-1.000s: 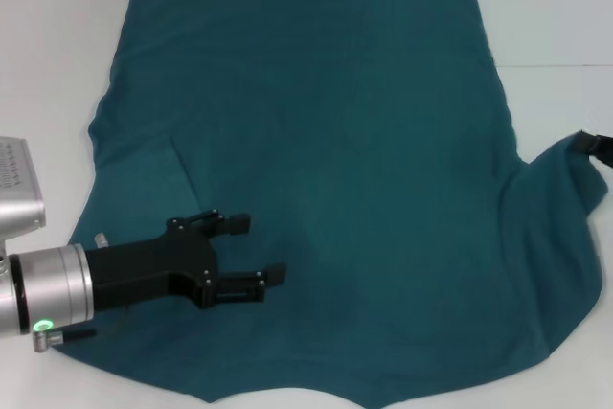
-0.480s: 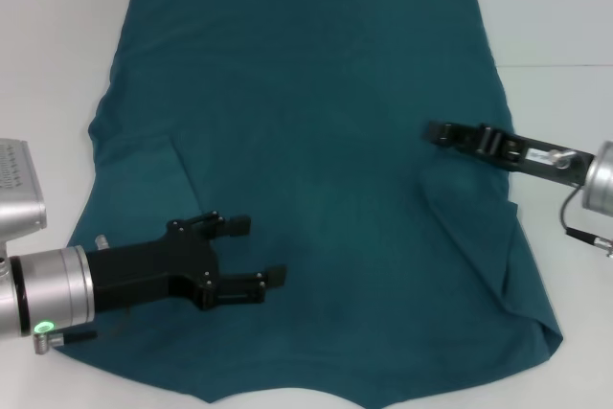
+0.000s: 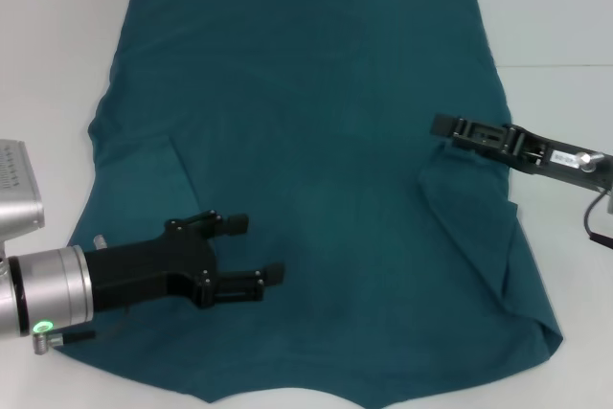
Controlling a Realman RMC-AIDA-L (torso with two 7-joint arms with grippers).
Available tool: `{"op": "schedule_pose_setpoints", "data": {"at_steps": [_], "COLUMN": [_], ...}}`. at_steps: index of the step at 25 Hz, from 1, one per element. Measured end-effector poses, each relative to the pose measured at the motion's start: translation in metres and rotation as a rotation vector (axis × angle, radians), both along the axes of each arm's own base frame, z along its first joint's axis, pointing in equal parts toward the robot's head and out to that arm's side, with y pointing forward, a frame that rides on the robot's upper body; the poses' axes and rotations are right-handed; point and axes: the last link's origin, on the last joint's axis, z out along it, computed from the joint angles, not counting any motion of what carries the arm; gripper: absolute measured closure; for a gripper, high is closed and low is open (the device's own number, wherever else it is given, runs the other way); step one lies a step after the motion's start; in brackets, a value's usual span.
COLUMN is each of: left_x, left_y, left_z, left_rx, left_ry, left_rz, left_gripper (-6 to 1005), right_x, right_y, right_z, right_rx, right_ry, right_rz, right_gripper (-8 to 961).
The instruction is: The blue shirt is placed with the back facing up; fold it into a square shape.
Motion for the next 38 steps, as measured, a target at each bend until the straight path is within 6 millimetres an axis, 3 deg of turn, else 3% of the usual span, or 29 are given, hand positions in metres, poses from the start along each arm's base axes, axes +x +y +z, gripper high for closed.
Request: {"op": "schedule_pose_setpoints", "data": {"at_steps": [8, 17, 25, 38], "left_x": [0.0, -0.006, -0.022, -0.067], "left_y": [0.0, 0.001, 0.004, -0.03], "left_z": [0.001, 0.01, 0.033, 0.07], "left_rx": [0.0, 0.026, 0.08, 0.19], "left_ry": [-0.004, -0.048, -0.082, -0.098], "left_rz": [0.003, 0.085, 0.228, 0.434], "left_gripper": [68, 68, 69, 69], "right_x": [0.003, 0.005, 0.008, 0.012], "right_y": [-0.012, -0.028, -0.031, -0.026], "right_z": [0.007, 0.002, -0.003, -0.008], "right_rx": [0.031, 0.084, 0.088, 0.095], "right_ry": [0.041, 0.061, 0.008, -0.052], "right_rz": [0.051, 0.108, 0.139, 0.126], "right_gripper": [53, 44, 45, 47]}}
